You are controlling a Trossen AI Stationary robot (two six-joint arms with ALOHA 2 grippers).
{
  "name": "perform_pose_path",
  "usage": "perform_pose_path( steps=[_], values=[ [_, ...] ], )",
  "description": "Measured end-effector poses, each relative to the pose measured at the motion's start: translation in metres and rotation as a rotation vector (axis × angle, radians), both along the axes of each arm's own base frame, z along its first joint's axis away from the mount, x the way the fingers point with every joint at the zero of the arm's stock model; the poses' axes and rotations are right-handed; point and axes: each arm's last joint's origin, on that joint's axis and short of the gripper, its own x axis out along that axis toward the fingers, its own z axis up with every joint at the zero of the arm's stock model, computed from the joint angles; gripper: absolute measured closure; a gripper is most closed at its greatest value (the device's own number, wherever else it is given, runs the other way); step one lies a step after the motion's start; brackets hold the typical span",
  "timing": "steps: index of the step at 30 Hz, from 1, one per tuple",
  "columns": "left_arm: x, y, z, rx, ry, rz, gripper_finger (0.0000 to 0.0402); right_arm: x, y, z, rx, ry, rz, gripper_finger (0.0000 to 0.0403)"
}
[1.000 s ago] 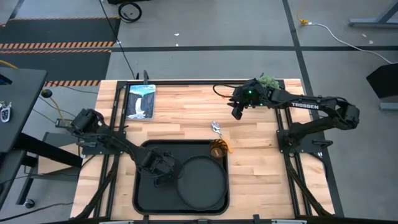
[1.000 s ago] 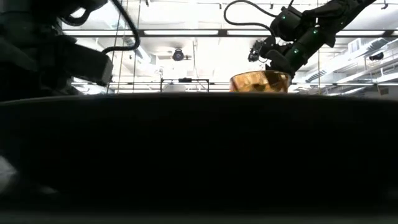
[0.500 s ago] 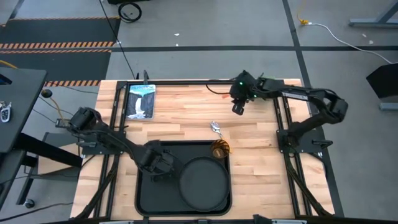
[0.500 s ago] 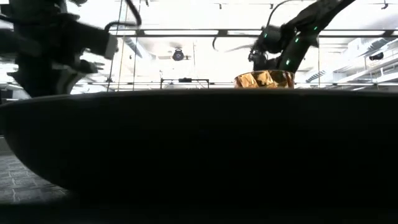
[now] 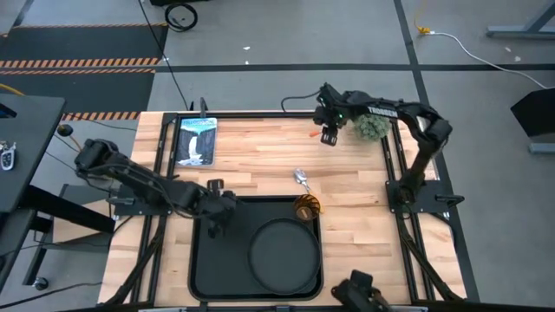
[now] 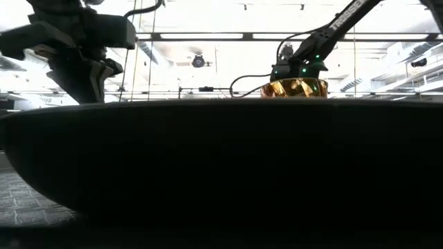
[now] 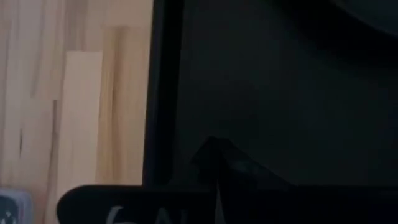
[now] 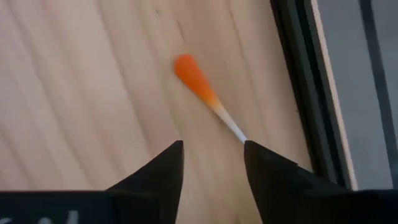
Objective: Pick and place plate/cup/fork/spoon on tray
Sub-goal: Put the orange fork on the black tray to the left of the black plate
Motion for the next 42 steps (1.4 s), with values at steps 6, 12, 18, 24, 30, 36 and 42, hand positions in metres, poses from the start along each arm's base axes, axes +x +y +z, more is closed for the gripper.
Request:
perform_pose_path(
  steps=[6, 12, 18, 24, 30, 36, 42],
  values=[
    [-0.01, 0.025, -0.003, -0.027, -0.052, -0.005, 0.0397, 0.002, -0.022, -0.01, 0.047, 0.117, 0.072, 0.0207],
    [-0.017, 0.047, -0.005, -0.078, -0.111, 0.0, 0.0397, 0.007, -0.032, -0.027, 0.076, 0.256, 0.157, 0.0213],
    [-0.025, 0.063, -0.002, -0.126, -0.148, 0.006, 0.0397, 0.01, -0.042, -0.037, 0.052, 0.288, 0.183, 0.0222],
    [-0.029, 0.07, 0.005, -0.164, -0.191, 0.011, 0.0397, 0.007, -0.048, -0.044, 0.053, 0.309, 0.221, 0.0244],
    [-0.026, 0.067, 0.008, -0.214, -0.238, 0.03, 0.0397, 0.009, -0.049, -0.047, 0.056, 0.286, 0.293, 0.028],
    [-0.027, 0.061, 0.008, -0.27, -0.239, 0.091, 0.0388, 0.01, -0.048, -0.048, 0.072, 0.261, 0.378, 0.0345],
    [-0.027, 0.053, 0.009, -0.309, -0.237, 0.108, 0.0371, 0.009, -0.047, -0.047, 0.078, 0.256, 0.385, 0.0392]
  ],
)
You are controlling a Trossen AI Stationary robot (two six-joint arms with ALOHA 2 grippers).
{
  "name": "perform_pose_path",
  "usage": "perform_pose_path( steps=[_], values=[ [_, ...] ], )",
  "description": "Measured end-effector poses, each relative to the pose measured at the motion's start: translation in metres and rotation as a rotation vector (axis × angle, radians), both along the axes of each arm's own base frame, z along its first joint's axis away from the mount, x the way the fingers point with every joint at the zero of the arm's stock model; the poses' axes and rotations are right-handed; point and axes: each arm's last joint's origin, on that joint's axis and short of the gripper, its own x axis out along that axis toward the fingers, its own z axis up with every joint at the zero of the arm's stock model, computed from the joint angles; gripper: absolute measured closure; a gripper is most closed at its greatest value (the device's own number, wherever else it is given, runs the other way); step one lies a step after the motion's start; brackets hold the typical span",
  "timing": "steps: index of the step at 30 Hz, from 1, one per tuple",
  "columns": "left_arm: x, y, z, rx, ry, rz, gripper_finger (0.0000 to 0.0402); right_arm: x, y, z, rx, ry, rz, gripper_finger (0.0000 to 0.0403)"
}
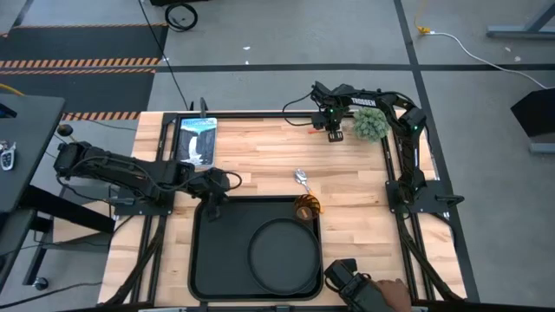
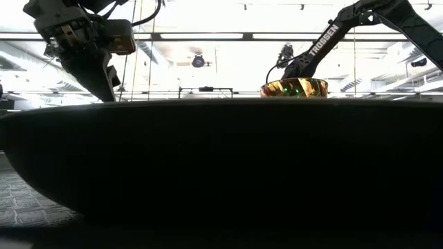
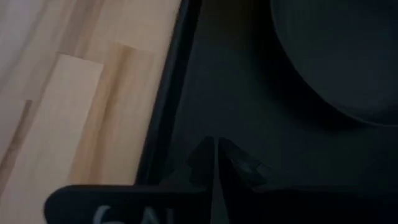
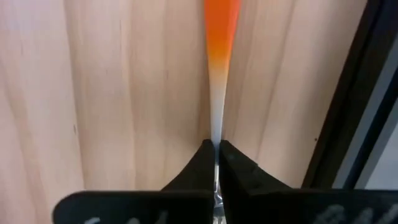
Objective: Pick and place plate/cup/fork/spoon on tray
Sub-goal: Put the orange fork on the black tray to the left of the black plate
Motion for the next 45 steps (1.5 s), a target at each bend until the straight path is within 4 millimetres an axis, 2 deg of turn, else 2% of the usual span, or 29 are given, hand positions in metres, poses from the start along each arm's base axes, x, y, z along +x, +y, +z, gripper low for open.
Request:
perform_pose_path(
  steps=[4, 10, 16, 21, 25, 30, 35, 40, 45],
  values=[
    [0.0, -0.006, 0.0, -0.038, 0.0, -0.044, 0.0374, 0.003, 0.004, 0.0, -0.005, 0.012, -0.006, 0.0379],
    [-0.001, -0.01, 0.001, -0.11, 0.01, -0.009, 0.0378, 0.015, 0.018, 0.005, -0.03, 0.032, 0.031, 0.0396],
    [-0.001, -0.012, 0.001, -0.133, 0.015, 0.016, 0.0374, 0.03, 0.036, 0.011, -0.056, 0.042, 0.091, 0.0391],
    [-0.006, -0.011, 0.001, -0.161, 0.047, -0.003, 0.0374, 0.045, 0.057, 0.019, -0.12, 0.077, 0.158, 0.0392],
    [-0.013, -0.008, 0.006, -0.165, 0.052, -0.002, 0.0374, 0.059, 0.08, 0.034, -0.202, 0.069, 0.228, 0.0392],
    [-0.025, -0.005, 0.014, -0.176, 0.031, 0.01, 0.0374, 0.075, 0.116, 0.054, -0.282, 0.036, 0.325, 0.0392],
    [-0.033, -0.003, 0.023, -0.201, -0.021, 0.032, 0.0374, 0.092, 0.163, 0.07, -0.373, -0.003, 0.416, 0.0392],
    [-0.025, 0.0, 0.026, -0.104, -0.104, 0.177, 0.0369, 0.111, 0.219, 0.076, -0.497, -0.061, 0.515, 0.0392],
    [-0.008, 0.001, 0.022, -0.09, -0.162, 0.243, 0.0329, 0.118, 0.265, 0.078, -0.584, -0.093, 0.57, 0.0392]
  ],
)
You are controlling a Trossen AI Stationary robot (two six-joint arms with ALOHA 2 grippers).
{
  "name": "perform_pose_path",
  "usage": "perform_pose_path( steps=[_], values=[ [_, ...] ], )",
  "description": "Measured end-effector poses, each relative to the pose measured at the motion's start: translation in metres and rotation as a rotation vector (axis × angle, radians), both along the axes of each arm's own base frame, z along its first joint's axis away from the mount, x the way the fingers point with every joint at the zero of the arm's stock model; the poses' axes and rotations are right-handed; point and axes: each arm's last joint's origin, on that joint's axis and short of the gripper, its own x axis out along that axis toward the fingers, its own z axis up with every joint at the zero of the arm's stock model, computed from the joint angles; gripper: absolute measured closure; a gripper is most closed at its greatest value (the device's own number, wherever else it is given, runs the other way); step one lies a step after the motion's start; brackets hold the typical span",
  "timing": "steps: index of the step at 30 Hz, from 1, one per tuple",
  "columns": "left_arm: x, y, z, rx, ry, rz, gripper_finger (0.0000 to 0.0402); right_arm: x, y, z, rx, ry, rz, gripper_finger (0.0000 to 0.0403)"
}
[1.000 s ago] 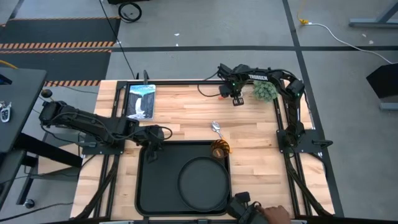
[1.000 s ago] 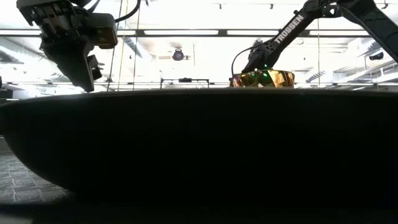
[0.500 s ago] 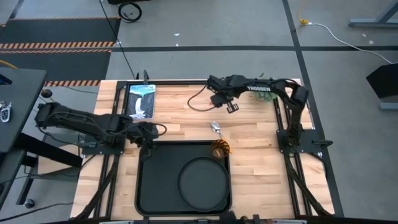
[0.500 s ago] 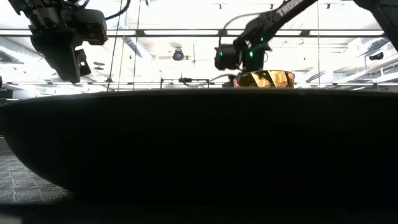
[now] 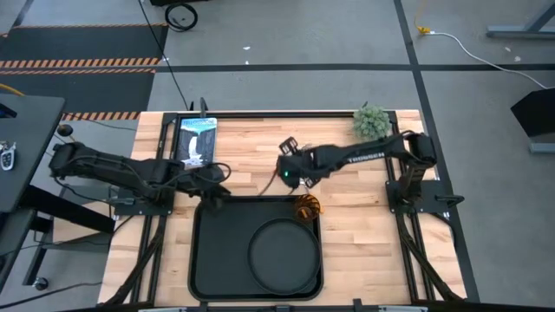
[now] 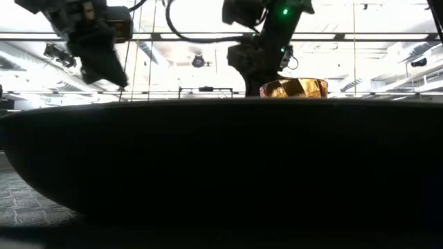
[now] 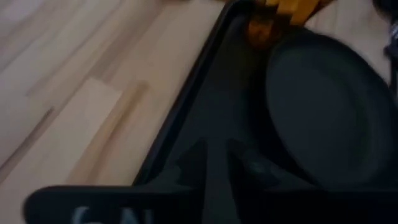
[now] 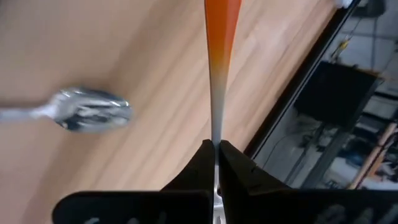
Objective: Pick and place plate/cup/fork/spoon on tray
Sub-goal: Put the orange fork on the black tray to the left of the black plate
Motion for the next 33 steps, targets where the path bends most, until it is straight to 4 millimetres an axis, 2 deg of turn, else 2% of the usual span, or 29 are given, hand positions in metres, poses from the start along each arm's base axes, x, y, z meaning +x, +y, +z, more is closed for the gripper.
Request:
perform_pose_path(
  steps=[5, 10, 17, 22, 28, 33],
  values=[
    [0.022, 0.007, -0.009, 0.002, -0.032, 0.056, 0.027, 0.003, 0.025, 0.006, -0.011, -0.053, 0.018, 0.0392],
    [0.041, 0.022, -0.012, -0.039, -0.13, 0.137, 0.0233, 0.005, 0.038, 0.009, -0.065, -0.084, 0.032, 0.0393],
    [0.057, 0.03, -0.014, -0.056, -0.176, 0.167, 0.0228, 0.005, 0.036, 0.009, -0.054, -0.101, 0.004, 0.0393],
    [0.082, 0.031, -0.002, -0.006, -0.195, 0.147, 0.0228, 0.006, 0.033, 0.009, -0.049, -0.111, 0.001, 0.0394],
    [0.107, 0.036, 0.009, 0.06, -0.124, 0.141, 0.0228, 0.006, 0.034, 0.009, -0.05, -0.111, 0.005, 0.0394],
    [0.123, 0.043, 0.004, 0.065, -0.076, 0.127, 0.0228, 0.007, 0.038, 0.01, -0.092, -0.131, -0.004, 0.0394]
  ],
)
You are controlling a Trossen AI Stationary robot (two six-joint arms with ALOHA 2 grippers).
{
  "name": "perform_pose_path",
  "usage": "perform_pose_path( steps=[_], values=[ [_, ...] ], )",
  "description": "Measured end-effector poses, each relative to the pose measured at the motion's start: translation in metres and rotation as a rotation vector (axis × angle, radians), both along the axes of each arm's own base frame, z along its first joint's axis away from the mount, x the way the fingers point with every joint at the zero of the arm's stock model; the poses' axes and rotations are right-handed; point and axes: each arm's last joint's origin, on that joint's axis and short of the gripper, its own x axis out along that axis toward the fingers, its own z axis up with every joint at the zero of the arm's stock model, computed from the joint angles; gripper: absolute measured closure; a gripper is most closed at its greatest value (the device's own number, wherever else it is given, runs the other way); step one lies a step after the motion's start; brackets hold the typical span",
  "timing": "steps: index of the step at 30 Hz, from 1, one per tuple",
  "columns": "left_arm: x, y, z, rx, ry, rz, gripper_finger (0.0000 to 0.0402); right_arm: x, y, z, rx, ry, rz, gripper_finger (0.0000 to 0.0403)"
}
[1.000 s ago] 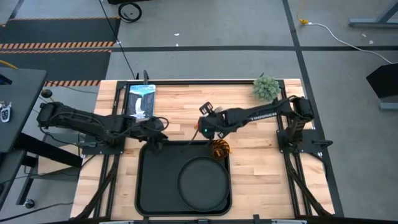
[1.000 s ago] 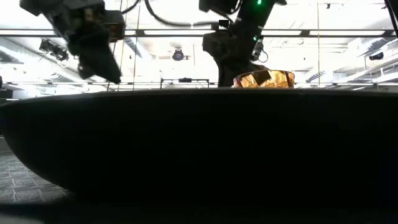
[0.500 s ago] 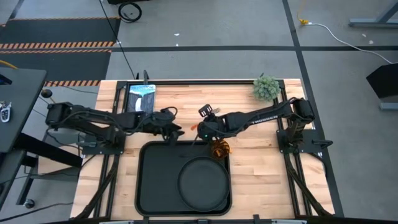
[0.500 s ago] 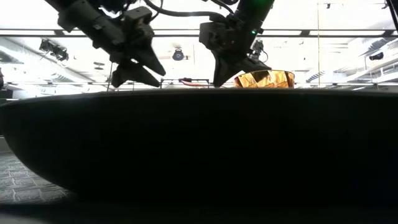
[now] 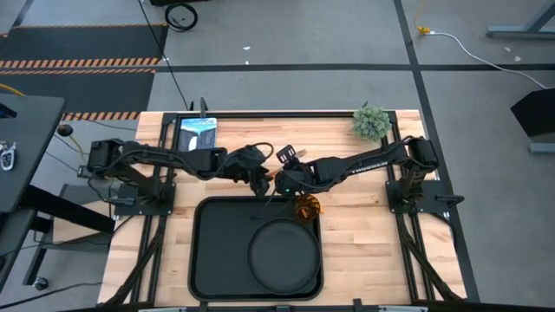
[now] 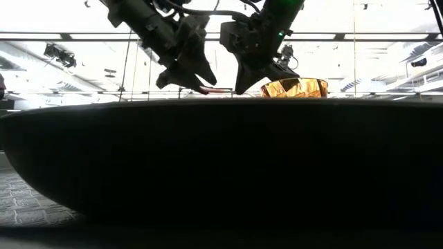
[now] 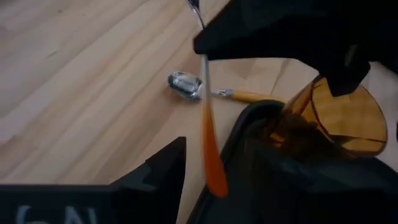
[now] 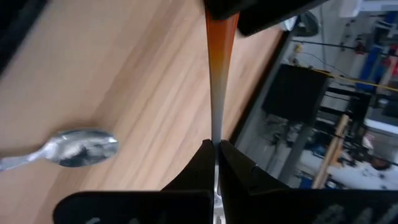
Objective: Pick and place plate/cup/fork/spoon on tray
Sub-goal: Put the orange fork on the black tray to the left of the black plate
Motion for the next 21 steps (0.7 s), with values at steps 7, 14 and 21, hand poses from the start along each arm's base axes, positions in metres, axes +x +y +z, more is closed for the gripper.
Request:
perform_pose_path(
  steps=[7, 14, 21],
  values=[
    [0.0022, 0.0059, -0.0055, -0.028, 0.016, -0.015, 0.0229, -0.0006, 0.0064, 0.001, -0.049, -0.005, -0.003, 0.0394],
    [0.0023, 0.0048, -0.0056, -0.023, 0.019, -0.039, 0.0265, 0.0007, 0.0087, 0.0024, -0.079, -0.013, 0.007, 0.0394],
    [0.004, 0.0054, -0.0033, -0.029, -0.015, -0.015, 0.0328, 0.0008, 0.0086, 0.0025, -0.083, -0.01, 0.012, 0.0394]
  ],
)
